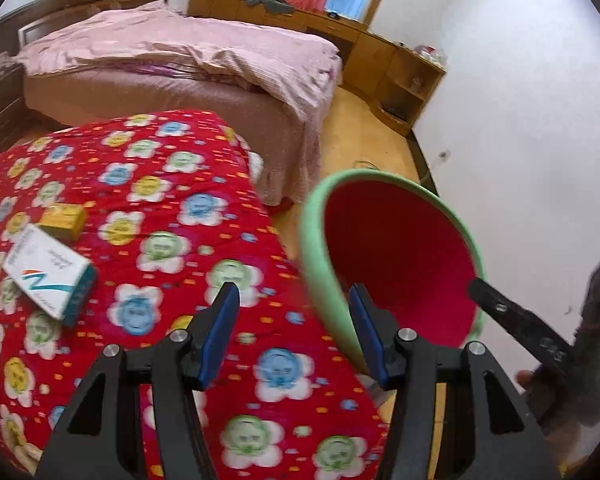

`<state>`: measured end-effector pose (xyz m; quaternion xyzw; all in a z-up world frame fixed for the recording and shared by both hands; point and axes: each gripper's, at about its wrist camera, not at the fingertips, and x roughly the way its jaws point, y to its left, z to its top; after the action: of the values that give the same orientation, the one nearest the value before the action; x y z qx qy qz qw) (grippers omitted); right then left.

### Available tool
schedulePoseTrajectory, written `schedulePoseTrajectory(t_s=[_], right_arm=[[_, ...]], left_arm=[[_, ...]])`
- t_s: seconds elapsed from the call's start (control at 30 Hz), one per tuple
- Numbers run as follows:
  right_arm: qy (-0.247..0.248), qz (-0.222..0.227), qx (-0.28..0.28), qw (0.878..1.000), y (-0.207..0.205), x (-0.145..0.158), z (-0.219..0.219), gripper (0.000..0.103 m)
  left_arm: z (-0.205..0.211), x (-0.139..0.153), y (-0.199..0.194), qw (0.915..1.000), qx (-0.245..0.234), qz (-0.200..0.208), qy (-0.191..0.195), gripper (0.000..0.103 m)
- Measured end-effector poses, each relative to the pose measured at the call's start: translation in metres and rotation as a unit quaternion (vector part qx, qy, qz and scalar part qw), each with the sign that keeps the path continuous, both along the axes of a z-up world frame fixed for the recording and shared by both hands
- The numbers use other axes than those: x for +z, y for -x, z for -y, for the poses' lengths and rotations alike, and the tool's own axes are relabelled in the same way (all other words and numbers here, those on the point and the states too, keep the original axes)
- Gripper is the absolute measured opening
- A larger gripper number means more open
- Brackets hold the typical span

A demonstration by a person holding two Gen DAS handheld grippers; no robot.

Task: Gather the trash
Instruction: 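Move both open tools back over the white medicine box and yellow box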

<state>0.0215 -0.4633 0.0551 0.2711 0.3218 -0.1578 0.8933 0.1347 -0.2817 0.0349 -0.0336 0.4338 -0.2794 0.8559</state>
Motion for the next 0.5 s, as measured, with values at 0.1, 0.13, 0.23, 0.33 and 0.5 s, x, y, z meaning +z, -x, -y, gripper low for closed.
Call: schedulePoseTrajectory(t_s=[0.1, 0.13, 0.23, 0.33, 0.5], right_arm=[[0.006, 0.009, -0.004, 1.0, 0.004, 0.007, -0.006, 0.07], [0.007, 0.01, -0.005, 1.0, 0.005, 0.009, -0.007, 0.071], [0.006, 0.017, -0.007, 1.0, 0.009, 0.015, -0.013, 0.071], [0.003, 0.02, -0.009, 1.0, 0.012, 0.017, -0.02, 0.071], [-0.004, 0.017, -0.007, 1.0, 0.013, 0.016, -0.032, 0.071]], left_arm=[[-0.018, -0.005, -0.012, 0.9996, 0.027, -0.001, -0.008, 0.057], [-0.023, -0.008, -0.016, 0.9993, 0.035, -0.003, -0.01, 0.057], [-0.042, -0.015, -0.027, 0.9983, 0.056, -0.008, -0.013, 0.057], [-0.061, -0.024, -0.037, 0.9969, 0.075, -0.012, -0.019, 0.057], [-0.084, -0.04, -0.049, 0.9948, 0.091, -0.035, -0.03, 0.057]])
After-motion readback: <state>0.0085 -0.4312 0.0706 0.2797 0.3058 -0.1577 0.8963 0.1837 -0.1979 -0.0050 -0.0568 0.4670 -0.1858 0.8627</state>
